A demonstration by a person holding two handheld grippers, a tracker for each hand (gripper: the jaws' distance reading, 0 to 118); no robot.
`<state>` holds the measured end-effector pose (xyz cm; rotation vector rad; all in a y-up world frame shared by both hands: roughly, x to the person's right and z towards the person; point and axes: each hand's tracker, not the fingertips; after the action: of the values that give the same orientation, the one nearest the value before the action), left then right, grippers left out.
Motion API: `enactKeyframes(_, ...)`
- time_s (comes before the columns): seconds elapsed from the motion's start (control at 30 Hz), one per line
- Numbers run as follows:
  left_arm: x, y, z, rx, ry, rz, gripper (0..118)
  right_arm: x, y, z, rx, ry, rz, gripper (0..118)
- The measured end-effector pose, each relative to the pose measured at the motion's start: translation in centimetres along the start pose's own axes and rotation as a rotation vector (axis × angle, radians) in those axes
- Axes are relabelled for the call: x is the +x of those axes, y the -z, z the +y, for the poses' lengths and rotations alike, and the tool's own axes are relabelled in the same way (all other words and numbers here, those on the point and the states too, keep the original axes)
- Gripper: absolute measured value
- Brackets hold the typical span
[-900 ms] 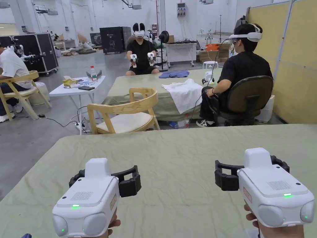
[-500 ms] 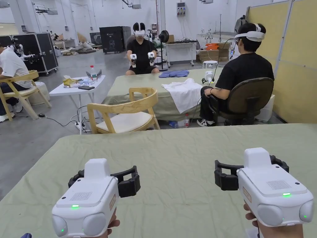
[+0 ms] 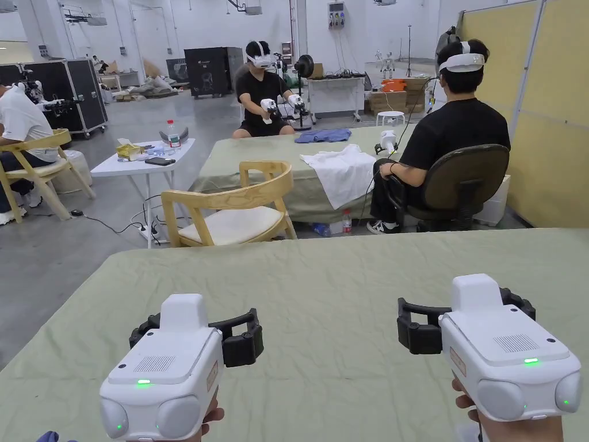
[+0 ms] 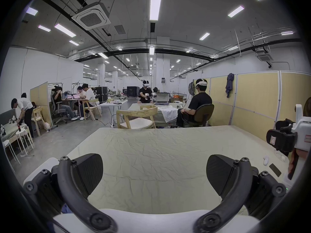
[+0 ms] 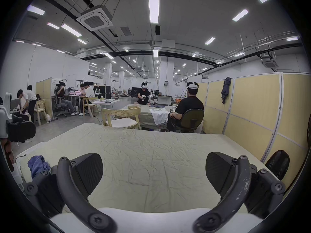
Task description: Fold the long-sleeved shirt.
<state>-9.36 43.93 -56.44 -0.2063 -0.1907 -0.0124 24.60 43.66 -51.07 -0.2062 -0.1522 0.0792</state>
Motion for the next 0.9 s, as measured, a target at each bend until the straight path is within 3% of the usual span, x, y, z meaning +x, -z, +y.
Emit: enactKeyframes(0.9, -0.27, -0.30, -0.34, 0.004, -0.011, 0.005, 118, 0.00, -0.26, -0.11, 0.001, 0.001, 0.003, 118)
